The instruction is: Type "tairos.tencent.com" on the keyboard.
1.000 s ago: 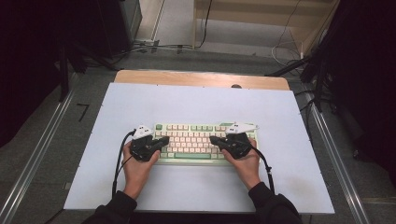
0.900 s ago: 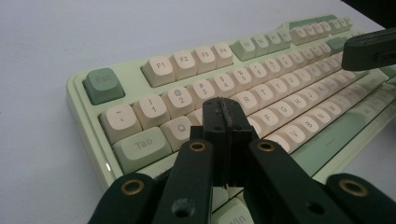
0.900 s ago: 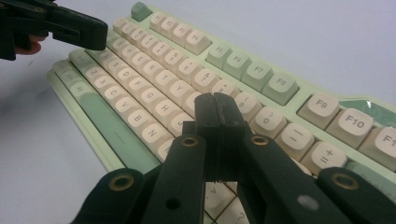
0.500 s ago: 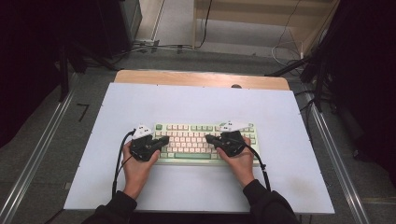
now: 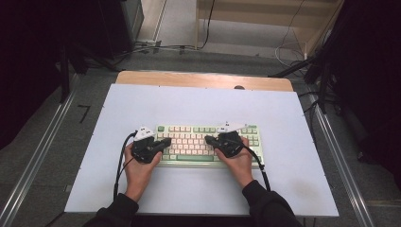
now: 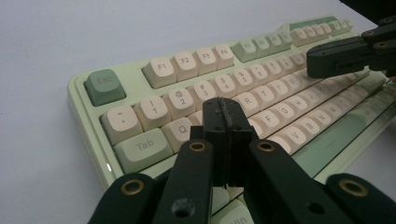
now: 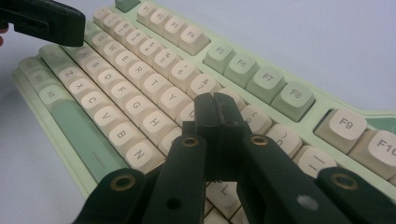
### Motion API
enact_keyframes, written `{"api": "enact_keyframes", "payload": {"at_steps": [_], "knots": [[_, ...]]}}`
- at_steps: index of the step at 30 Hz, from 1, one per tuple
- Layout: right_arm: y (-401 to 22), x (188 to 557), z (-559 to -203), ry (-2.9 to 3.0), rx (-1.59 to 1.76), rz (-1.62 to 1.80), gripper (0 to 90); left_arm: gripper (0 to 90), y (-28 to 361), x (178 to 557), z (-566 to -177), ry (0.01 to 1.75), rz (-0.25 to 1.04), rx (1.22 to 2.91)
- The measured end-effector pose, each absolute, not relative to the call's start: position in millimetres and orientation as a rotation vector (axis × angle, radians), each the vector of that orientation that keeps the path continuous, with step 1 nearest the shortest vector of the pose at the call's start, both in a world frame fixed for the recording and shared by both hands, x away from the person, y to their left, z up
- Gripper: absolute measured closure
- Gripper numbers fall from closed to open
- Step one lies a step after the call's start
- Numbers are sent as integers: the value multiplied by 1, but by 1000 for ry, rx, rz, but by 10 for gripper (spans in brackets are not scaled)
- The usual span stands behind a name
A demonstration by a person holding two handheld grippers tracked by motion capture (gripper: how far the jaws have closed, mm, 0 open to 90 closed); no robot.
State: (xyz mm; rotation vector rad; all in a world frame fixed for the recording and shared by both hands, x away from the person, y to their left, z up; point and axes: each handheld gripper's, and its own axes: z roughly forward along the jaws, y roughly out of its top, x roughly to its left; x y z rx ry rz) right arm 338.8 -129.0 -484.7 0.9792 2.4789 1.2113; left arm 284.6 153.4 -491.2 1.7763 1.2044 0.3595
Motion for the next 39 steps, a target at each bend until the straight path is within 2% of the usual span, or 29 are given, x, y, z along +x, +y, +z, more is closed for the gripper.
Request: {"api": "enact_keyframes", "payload": {"at_steps": [17, 26, 39], "knots": [[-126, 342, -489, 2492, 985, 1152, 875, 900, 153, 284, -491, 1203, 363, 1773], [-129, 337, -473, 2459, 982, 1219, 875, 900, 151, 286, -487, 1202, 356, 1748], [-129, 336, -475, 2458, 987, 1235, 876, 900, 134, 294, -484, 1167, 350, 1767]]}}
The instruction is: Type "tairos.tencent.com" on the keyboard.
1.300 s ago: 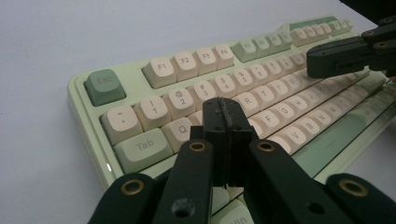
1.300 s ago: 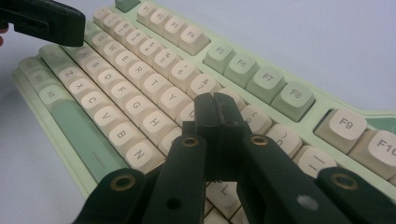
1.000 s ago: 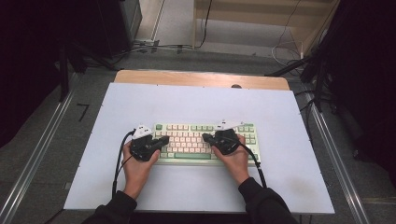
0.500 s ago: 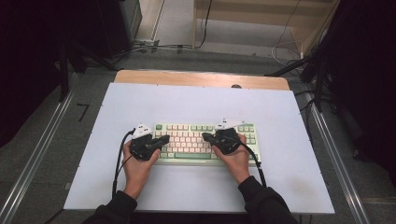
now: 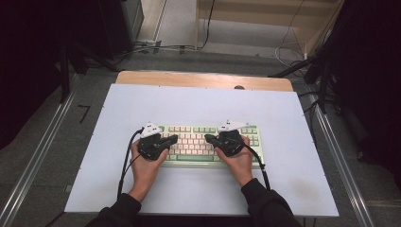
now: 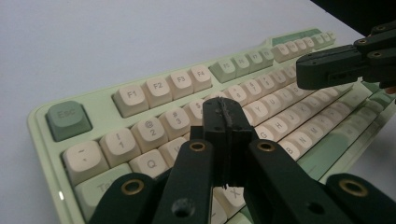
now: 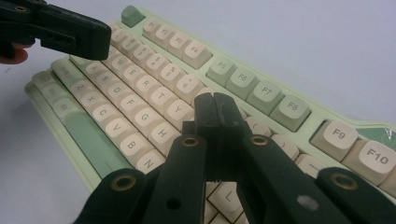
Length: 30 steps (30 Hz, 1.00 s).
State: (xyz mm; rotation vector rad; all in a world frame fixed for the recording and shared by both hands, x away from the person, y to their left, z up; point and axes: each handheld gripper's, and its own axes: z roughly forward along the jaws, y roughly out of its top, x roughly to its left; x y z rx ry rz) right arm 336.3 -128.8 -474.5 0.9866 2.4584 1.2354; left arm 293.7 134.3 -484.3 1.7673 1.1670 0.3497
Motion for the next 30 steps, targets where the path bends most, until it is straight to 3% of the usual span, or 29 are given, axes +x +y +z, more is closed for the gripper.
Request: {"api": "enact_keyframes", "payload": {"at_steps": [30], "knots": [[-131, 336, -476, 2462, 992, 1234, 876, 900, 110, 308, -490, 1145, 360, 1821]]}}
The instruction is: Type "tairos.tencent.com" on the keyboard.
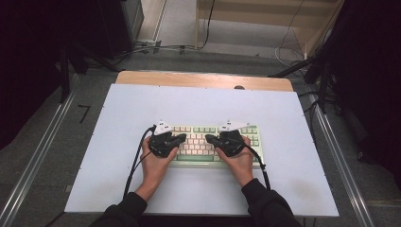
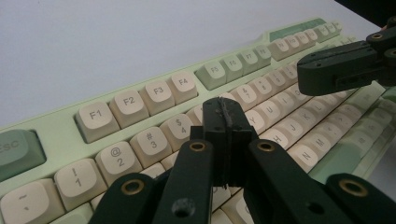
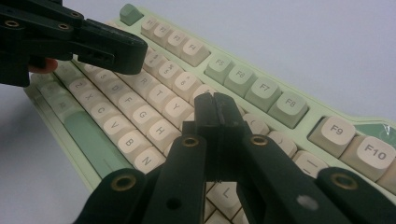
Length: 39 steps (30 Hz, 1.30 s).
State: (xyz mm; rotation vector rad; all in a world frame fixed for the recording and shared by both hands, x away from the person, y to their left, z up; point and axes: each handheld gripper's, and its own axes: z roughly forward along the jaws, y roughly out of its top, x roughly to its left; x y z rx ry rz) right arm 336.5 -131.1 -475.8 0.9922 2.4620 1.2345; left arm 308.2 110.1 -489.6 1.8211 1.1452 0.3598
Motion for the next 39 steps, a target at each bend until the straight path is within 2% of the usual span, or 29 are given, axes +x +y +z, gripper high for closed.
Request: {"api": "enact_keyframes", "payload": {"at_steps": [39], "knots": [[-133, 337, -475, 2452, 1002, 1250, 876, 900, 108, 310, -491, 1149, 352, 1821]]}}
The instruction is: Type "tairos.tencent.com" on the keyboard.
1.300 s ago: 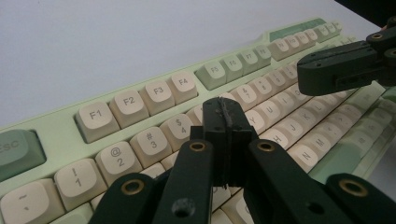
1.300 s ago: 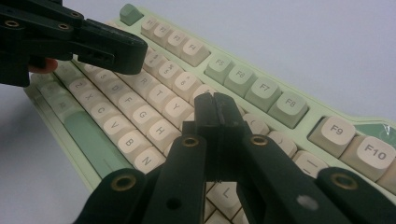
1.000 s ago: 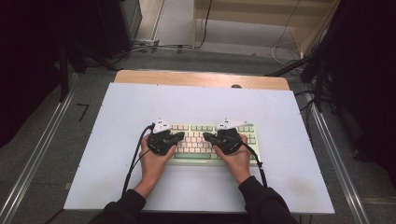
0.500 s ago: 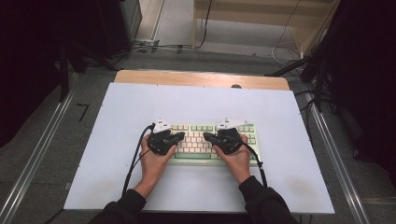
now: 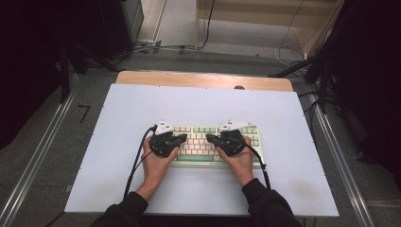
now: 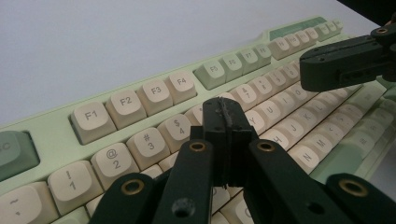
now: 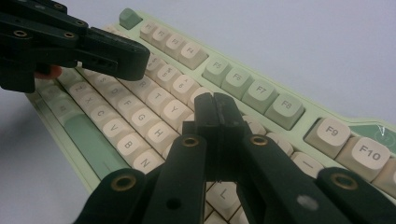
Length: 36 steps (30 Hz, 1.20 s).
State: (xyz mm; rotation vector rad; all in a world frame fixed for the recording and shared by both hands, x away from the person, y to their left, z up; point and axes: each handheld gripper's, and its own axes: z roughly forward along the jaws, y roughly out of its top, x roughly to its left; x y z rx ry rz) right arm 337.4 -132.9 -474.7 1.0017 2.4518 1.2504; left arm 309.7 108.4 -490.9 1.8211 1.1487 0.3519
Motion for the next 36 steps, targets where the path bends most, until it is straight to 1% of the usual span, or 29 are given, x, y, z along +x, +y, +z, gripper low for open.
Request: {"api": "enact_keyframes", "payload": {"at_steps": [11, 17, 22, 36], "knots": [[-133, 337, -475, 2450, 1002, 1250, 876, 900, 108, 311, -493, 1157, 353, 1835], [-133, 338, -475, 2450, 1000, 1250, 876, 900, 105, 312, -495, 1152, 396, 1887], [-133, 338, -475, 2450, 1001, 1249, 876, 900, 103, 313, -496, 1155, 381, 1895], [-136, 338, -473, 2441, 1009, 1256, 876, 900, 108, 308, -487, 1140, 358, 1829]]}}
